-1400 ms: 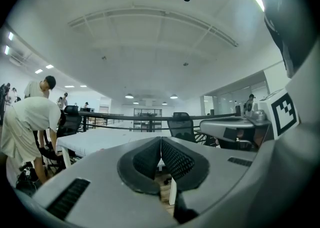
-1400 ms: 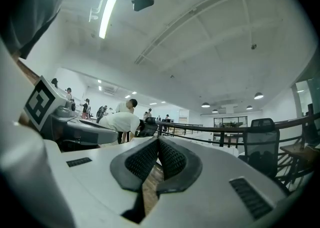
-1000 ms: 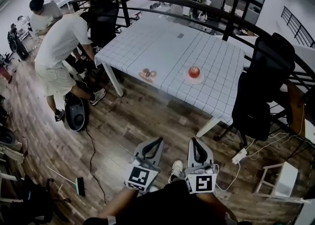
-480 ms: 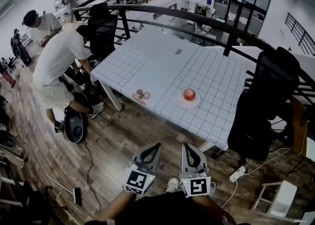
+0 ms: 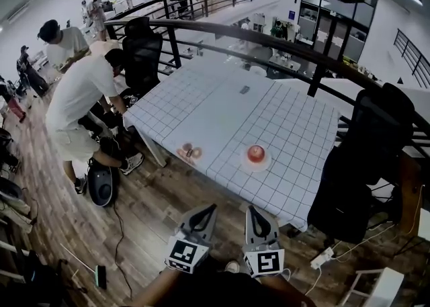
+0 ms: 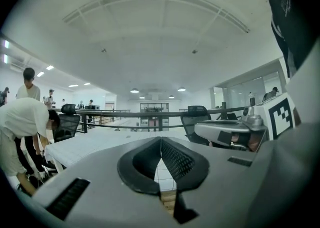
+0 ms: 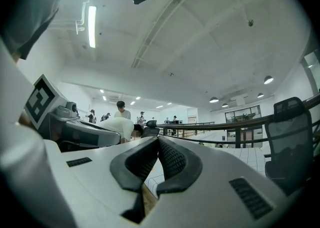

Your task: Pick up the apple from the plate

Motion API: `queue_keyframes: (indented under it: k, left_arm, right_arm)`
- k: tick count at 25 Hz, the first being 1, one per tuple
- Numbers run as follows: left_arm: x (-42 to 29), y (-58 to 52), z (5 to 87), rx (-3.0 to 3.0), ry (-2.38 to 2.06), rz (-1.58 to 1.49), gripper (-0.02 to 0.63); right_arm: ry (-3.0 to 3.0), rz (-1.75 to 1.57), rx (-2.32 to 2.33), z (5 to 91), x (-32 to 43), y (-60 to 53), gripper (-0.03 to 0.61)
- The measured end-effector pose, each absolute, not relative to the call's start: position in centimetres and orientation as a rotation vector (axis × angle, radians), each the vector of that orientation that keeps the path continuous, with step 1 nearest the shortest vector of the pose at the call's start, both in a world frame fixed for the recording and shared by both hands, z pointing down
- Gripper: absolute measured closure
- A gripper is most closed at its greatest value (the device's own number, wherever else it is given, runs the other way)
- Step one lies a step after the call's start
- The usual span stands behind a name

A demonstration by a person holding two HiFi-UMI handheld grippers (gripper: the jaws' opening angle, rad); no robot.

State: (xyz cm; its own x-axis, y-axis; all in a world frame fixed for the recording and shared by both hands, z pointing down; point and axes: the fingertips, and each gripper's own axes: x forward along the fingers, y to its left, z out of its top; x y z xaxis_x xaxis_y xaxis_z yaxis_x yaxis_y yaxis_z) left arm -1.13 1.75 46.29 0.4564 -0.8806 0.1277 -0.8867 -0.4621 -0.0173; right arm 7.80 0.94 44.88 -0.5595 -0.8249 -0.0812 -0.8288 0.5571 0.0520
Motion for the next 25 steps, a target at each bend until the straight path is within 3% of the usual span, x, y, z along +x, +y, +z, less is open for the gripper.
queue_keyframes:
  k: [25]
  left_arm:
    - [-8.7, -15.7, 45.4, 2.755, -1.409, 0.098, 0.591]
  right_arm:
    - [2.645, 0.207, -1.711, 45.7, 0.0, -16.2, 0.555]
